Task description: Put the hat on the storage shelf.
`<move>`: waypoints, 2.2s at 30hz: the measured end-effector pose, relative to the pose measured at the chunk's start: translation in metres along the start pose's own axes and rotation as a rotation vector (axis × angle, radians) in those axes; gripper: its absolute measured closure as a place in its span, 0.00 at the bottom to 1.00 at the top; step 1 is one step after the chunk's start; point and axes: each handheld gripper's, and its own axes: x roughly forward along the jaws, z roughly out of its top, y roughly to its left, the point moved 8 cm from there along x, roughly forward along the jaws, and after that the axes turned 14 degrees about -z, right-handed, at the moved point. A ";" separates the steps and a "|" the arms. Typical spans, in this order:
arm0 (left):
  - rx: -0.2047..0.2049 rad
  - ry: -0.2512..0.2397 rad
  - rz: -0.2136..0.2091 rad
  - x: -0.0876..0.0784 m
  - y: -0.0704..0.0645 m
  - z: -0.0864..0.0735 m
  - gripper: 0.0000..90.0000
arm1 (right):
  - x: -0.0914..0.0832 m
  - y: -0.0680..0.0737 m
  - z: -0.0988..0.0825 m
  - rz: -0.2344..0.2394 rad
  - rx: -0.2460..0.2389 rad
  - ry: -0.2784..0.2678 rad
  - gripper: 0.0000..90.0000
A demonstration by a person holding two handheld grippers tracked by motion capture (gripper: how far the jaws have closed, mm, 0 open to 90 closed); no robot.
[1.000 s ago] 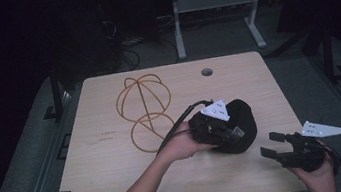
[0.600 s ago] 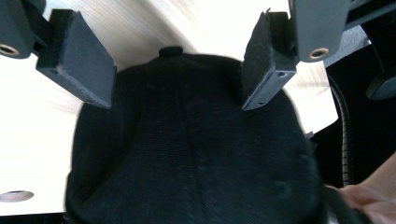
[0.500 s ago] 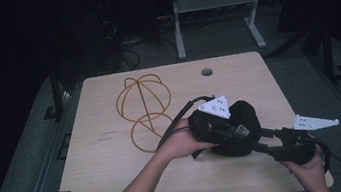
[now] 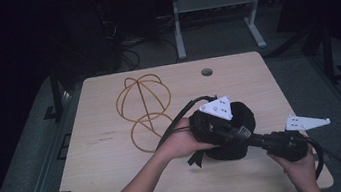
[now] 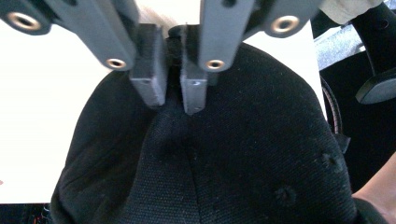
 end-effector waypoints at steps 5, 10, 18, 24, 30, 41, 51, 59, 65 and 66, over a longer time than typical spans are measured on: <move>-0.014 -0.004 0.013 -0.007 -0.001 -0.007 0.90 | -0.002 0.000 0.001 0.003 -0.008 0.000 0.98; -0.035 0.004 0.044 -0.015 -0.003 -0.017 0.84 | -0.008 -0.001 0.004 -0.016 -0.017 0.005 0.98; -0.055 0.012 0.125 -0.024 -0.006 -0.031 0.68 | -0.019 -0.001 0.017 -0.061 -0.068 0.008 0.98; -0.060 -0.011 0.199 -0.034 -0.016 -0.050 0.60 | -0.026 -0.001 0.025 -0.084 -0.095 0.007 0.98; -0.092 -0.028 0.254 -0.044 -0.020 -0.075 0.57 | -0.033 -0.003 0.035 -0.106 -0.115 -0.004 0.98; -0.104 -0.044 0.309 -0.044 -0.028 -0.109 0.53 | -0.043 -0.004 0.056 -0.112 -0.133 -0.032 0.98; -0.138 -0.044 0.315 -0.032 -0.027 -0.139 0.51 | -0.041 -0.005 0.065 -0.119 -0.150 -0.003 0.98; -0.149 -0.055 0.317 -0.026 -0.027 -0.152 0.50 | -0.038 -0.006 0.082 -0.111 -0.152 0.004 0.98; -0.165 -0.056 0.325 -0.028 -0.026 -0.158 0.47 | -0.034 -0.003 0.099 -0.099 -0.169 0.015 0.98; -0.170 -0.062 0.330 -0.028 -0.025 -0.159 0.47 | -0.033 -0.002 0.102 -0.096 -0.173 0.016 0.98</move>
